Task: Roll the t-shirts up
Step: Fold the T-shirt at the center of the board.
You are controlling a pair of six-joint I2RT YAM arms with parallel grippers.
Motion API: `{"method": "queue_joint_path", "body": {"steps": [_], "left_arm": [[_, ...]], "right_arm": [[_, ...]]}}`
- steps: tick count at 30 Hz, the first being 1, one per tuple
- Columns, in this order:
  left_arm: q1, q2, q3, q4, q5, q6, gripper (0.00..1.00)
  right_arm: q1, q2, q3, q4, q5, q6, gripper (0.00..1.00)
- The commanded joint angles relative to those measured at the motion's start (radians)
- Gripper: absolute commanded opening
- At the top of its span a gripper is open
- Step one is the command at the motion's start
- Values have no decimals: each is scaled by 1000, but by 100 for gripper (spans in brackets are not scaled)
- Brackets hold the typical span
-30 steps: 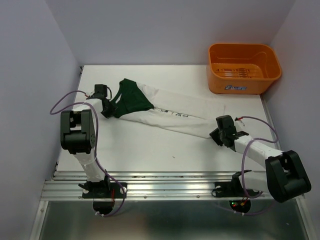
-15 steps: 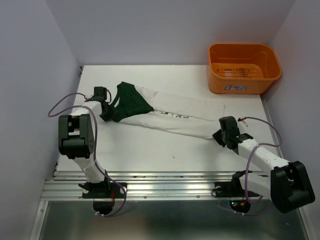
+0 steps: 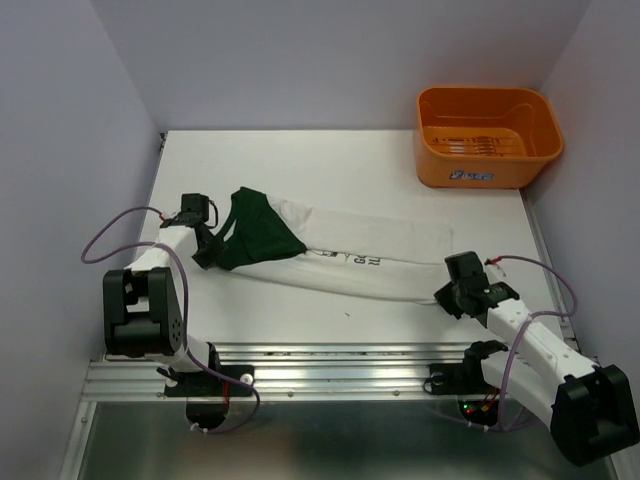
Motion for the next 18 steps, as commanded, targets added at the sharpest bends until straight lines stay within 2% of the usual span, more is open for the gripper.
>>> {"method": "queue_joint_path", "body": {"steps": [1,5,8,9,12,14,18], "left_arm": [[15,-75,-21,-58,-99,26,0],[17,-104,-45,-63,-96,35,0],[17,-105,-28,-73,-66,45,11],[17,-102,-22,-81,-59,53,29],[17,-98,1,-95,-43,65,52],[18,-107,21,-113,-47,65,57],[20,-145,105,-161,-117,70,59]], "right_arm": [[-8,-39,5,-119,39,13,1],[-8,-57,9,-127,28,7,1],[-8,-64,32,-133,39,-24,20],[-8,-62,43,-137,43,-32,34],[-8,-62,80,-173,56,-44,62],[-8,-65,90,-189,51,-47,68],[-8,-99,121,-229,53,-41,71]]}}
